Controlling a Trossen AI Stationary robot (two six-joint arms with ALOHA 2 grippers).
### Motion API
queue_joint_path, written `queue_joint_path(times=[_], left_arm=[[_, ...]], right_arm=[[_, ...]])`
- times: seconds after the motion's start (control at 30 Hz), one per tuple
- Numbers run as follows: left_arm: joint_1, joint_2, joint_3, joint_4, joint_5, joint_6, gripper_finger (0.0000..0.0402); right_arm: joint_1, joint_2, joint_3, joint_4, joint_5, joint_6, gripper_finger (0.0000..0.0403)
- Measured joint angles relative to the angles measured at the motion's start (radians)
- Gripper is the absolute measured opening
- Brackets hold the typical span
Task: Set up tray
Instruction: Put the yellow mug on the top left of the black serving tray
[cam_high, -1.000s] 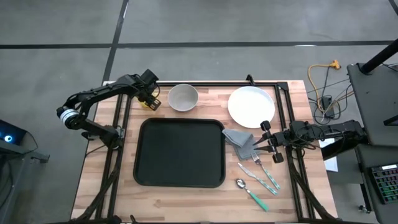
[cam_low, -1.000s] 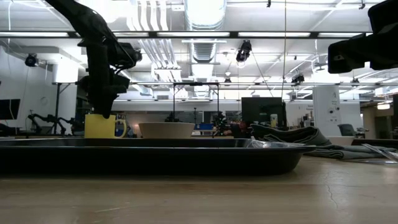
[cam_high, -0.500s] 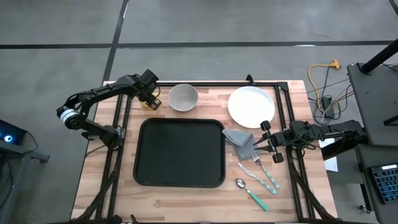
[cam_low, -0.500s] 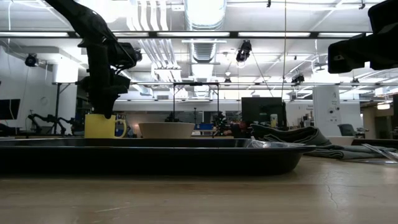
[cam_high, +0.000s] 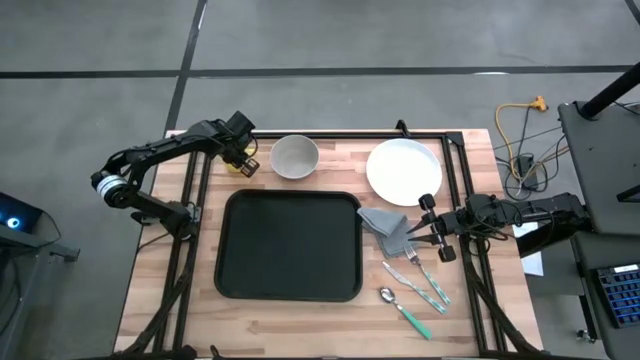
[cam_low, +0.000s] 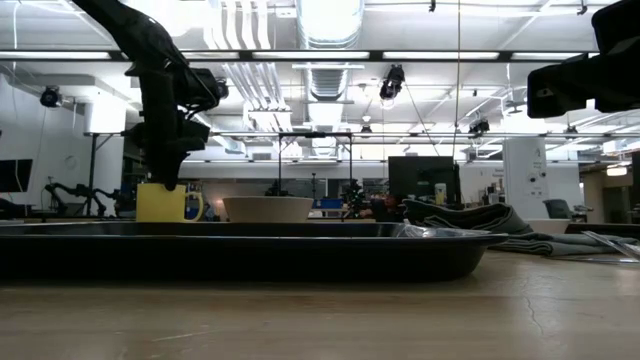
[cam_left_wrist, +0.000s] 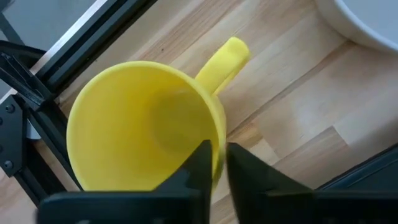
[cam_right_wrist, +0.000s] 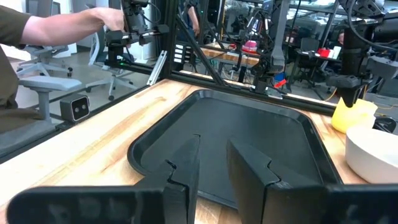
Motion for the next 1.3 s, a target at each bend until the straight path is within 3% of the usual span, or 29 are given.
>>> queue_joint_path(times=[0.27, 0.7, 1.3], left_arm=[[0.0, 0.0, 0.007, -0.016, 0.001, 0.037, 0.0001], [-0.032, -0.002, 0.116, -0.156, 0.001, 0.044, 0.0001], [-0.403, -0.016, 0.145, -0.258, 0.002, -0.137, 0.0]], right_arm=[[0.0, 0.0, 0.0, 0.0, 0.0, 0.0, 0.0068], [0.0, 0.001, 0.0, 0.0, 0.0, 0.0, 0.0068], [0.0, 0.001, 0.0, 0.0, 0.0, 0.0, 0.0068]])
